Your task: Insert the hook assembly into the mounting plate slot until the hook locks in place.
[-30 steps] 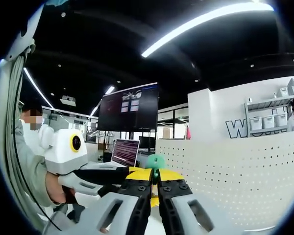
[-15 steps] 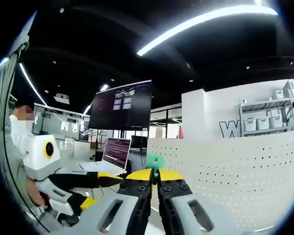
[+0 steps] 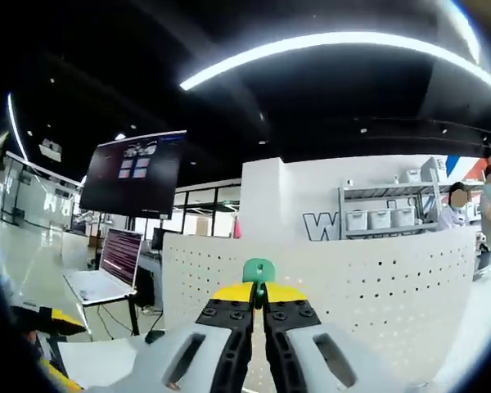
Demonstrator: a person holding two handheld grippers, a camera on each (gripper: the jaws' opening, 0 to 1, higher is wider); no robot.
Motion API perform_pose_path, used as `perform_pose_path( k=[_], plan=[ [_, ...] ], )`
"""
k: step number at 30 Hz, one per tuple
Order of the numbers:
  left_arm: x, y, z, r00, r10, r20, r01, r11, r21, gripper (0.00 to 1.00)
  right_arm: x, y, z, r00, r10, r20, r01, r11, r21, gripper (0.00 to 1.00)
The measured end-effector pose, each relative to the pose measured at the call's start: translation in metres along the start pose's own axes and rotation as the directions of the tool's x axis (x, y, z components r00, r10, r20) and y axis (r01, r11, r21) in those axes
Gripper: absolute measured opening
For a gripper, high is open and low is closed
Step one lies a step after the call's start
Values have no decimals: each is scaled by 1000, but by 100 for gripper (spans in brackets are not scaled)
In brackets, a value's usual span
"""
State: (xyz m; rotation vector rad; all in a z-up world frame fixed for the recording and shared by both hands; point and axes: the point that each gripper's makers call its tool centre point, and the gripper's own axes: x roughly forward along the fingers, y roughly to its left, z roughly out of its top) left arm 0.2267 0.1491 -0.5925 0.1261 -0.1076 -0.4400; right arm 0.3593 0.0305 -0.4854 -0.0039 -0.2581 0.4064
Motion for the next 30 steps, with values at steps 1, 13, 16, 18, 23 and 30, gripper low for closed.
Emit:
perform_pose_path(
  k=[1,13,16,18,23,30],
  plan=[
    [0,-1,-1,1000,-3,-2,3,1000,1,57,4,-2,0,1000,-9,7,9,1000,2,1],
    [5,-16,-1,996,-83,13,82,996,46,56,62,-49,-7,984,-176,-8,175,982,-68,1],
    [6,-17,-2,996,-91,10,90,995,46,56,73,-62,-12,977,-214,-22,212,975,-69,1],
    [6,-16,-3,996,-92,9,92,995,41,56,77,-66,-15,974,-224,-30,221,972,-82,1],
    [7,-15,-5,996,-92,3,92,995,32,56,88,-71,-29,970,-236,-63,229,968,-102,1],
    [8,-16,-6,995,-99,-3,100,994,34,56,98,-76,-46,960,-262,-96,254,963,-93,1]
  ],
)
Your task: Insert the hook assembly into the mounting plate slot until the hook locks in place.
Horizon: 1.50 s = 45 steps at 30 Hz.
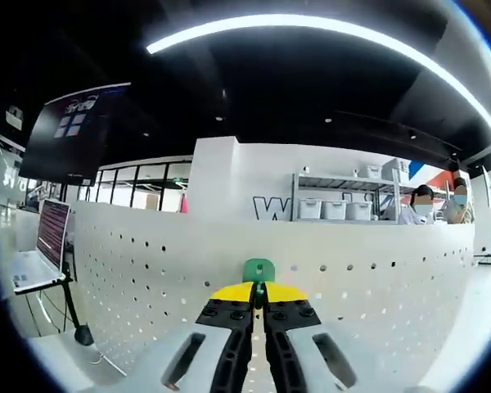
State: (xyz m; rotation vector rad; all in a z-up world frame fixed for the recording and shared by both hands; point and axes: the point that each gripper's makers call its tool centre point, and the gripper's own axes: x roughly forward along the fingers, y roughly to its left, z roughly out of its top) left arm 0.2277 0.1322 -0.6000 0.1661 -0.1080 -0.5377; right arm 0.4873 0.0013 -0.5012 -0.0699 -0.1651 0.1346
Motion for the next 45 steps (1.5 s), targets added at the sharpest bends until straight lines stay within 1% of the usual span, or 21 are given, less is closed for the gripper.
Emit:
perform_pose_path(
  k=[8,13,20,23,26,28,30,33,35,37,42,45],
  plan=[
    [0,1,0,1000,-1,-1,1,1000,-1,55,7,-3,1,1000,-17,1,17,1000,12,1],
    [1,1,0,1000,-2,1,2,1000,-4,55,10,-3,-3,1000,-26,-9,26,1000,3,1],
    [0,1,0,1000,-2,5,2,1000,-9,55,11,-3,-4,999,-37,-7,37,999,-18,1],
    [0,1,1,1000,-3,7,3,1000,-7,55,11,-3,-4,999,-31,-10,31,999,-44,2],
    [0,1,1,1000,-1,7,1,1000,-10,55,11,-3,-3,1000,-28,-10,28,999,-25,2],
    [0,1,1,1000,0,8,0,1000,-10,55,11,-2,-2,1000,-26,-5,26,999,-30,2],
    [0,1,1,1000,1,8,-1,1000,-11,55,11,0,-2,1000,-20,-5,20,999,-42,5],
    [0,1,1,1000,2,8,-2,1000,-12,55,9,4,0,1000,-10,2,10,999,-46,6],
    [0,1,1,1000,4,8,-3,1000,-11,55,6,5,4,1000,-5,21,6,999,-45,7],
    [-1,1,1,1000,6,10,-6,1000,-6,55,5,7,3,1000,2,17,-1,999,-54,10],
    [-1,2,1,1000,10,11,-10,1000,-1,55,-1,7,3,1000,6,17,-5,999,-45,14],
    [-1,2,2,1000,11,12,-11,1000,2,55,-5,6,2,1000,6,13,-6,999,-41,18]
  ],
)
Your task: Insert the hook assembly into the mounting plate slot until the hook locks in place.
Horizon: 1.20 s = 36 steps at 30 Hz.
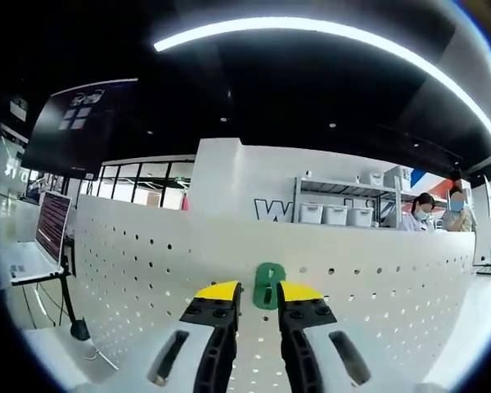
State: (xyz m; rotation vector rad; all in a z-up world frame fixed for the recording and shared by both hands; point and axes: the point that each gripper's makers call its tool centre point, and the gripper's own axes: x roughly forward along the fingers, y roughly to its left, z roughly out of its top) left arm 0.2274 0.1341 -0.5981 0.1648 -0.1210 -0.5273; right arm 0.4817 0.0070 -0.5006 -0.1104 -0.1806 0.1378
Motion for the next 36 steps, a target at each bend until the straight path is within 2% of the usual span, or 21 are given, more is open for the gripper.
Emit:
perform_pose_path(
  k=[7,20,22,29,33,36],
  plan=[
    [0,0,0,1000,6,-1,-6,1000,13,55,-11,-5,-1,1000,-8,-17,8,1000,23,27],
    [-1,1,-1,1000,17,-7,-17,999,41,55,-36,-9,7,1000,11,-4,-11,999,50,37],
    [-1,1,-1,1000,22,-9,-21,999,43,55,-44,-11,6,1000,11,-5,-11,999,53,41],
    [-2,4,-2,999,41,-16,-40,998,48,55,-70,-16,2,999,33,-16,-32,999,36,43],
    [-2,6,-3,999,47,-21,-46,998,46,55,-86,-19,1,998,57,-25,-57,998,33,45],
    [-2,6,-3,998,51,-24,-50,998,45,55,-95,-21,-7,995,84,-50,-82,996,41,46]
  ],
)
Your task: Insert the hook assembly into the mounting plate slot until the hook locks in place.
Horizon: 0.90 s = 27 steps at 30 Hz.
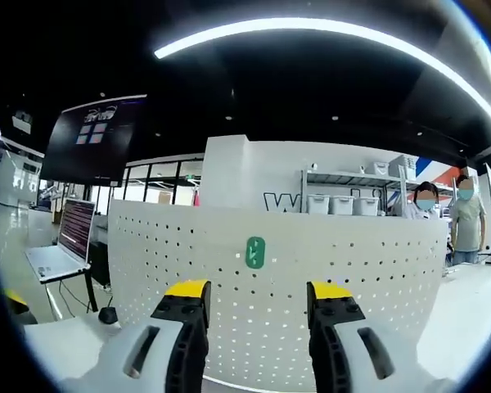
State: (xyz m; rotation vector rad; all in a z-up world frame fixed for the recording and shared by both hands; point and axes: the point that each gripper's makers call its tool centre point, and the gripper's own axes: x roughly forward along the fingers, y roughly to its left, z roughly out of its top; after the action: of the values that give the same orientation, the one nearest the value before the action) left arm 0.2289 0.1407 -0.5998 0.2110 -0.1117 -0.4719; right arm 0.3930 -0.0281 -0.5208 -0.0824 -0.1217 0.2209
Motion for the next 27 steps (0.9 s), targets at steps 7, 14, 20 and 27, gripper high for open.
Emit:
perform_pose_path(
  k=[7,14,20,27],
  plan=[
    [3,3,5,1000,15,-14,-15,1000,-2,56,-22,-5,-7,998,53,-32,-54,998,-22,50],
    [20,4,17,1000,5,-13,-6,998,-57,56,-44,-7,-2,995,99,-31,-99,995,-8,50],
    [38,-5,24,997,-74,-18,74,997,-6,57,-57,-8,-1,990,134,-37,-135,991,-16,50],
    [56,4,34,996,-94,-14,93,995,-28,57,-72,-14,-5,988,145,-48,-144,989,17,50]
  ],
)
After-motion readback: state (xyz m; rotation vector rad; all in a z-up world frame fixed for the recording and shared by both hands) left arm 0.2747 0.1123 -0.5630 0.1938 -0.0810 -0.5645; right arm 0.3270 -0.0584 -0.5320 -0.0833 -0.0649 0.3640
